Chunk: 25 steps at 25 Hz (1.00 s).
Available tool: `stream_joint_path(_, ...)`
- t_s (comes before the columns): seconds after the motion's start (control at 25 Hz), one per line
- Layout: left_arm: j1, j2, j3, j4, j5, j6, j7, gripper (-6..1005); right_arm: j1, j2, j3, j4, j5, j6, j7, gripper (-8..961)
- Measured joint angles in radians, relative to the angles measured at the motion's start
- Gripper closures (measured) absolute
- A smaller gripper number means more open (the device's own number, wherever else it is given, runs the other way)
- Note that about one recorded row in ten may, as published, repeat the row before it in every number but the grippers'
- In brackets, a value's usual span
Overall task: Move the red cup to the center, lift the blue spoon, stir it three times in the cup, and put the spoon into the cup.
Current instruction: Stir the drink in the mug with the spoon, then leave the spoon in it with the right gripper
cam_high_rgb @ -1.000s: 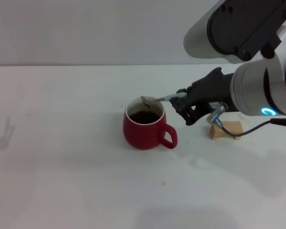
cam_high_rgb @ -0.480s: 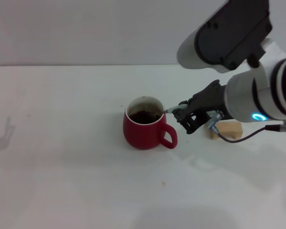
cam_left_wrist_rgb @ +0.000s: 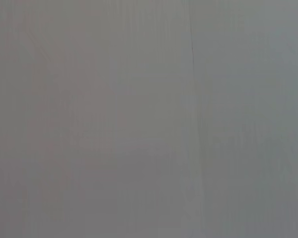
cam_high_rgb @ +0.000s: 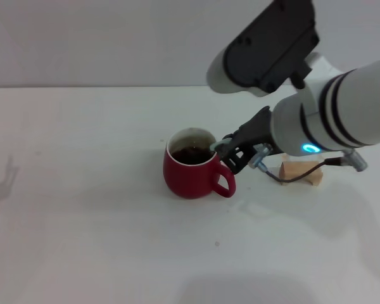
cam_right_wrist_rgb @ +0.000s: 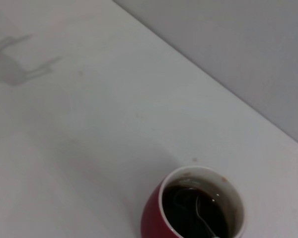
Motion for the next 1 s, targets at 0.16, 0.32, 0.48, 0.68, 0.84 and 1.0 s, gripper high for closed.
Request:
stream_joint_path(0.16,-0.001,0.000,-0.001,0.000,0.000,0.001,0.000,150,0.033,0.001,-0.018,-0.064,0.036,-0.039,-0.002,825)
stream_joint_path(0.32,-0.003,0.000,-0.002,0.000,0.000,0.001,0.000,150,0.045,0.001,-0.025,-0.094,0.048,-0.058,-0.003,825)
stream_joint_path(0.48,-0.003,0.000,-0.002,0.000,0.000,0.002,0.000,150,0.064,0.000,-0.028,-0.137,0.049,-0.082,-0.005,825)
stream_joint_path(0.68,-0.002,0.001,-0.002,0.000,0.000,0.002,0.000,149,0.075,-0.001,-0.004,-0.190,0.049,-0.128,-0.028,825)
stream_joint_path(0.84,-0.001,0.002,-0.002,0.000,0.000,0.002,0.000,149,0.077,-0.002,0.015,-0.205,0.043,-0.139,-0.032,825)
stream_joint_path(1.0,-0.001,0.002,-0.002,0.000,0.000,0.002,0.000,149,0.071,-0.003,0.040,-0.214,0.041,-0.137,-0.048,825)
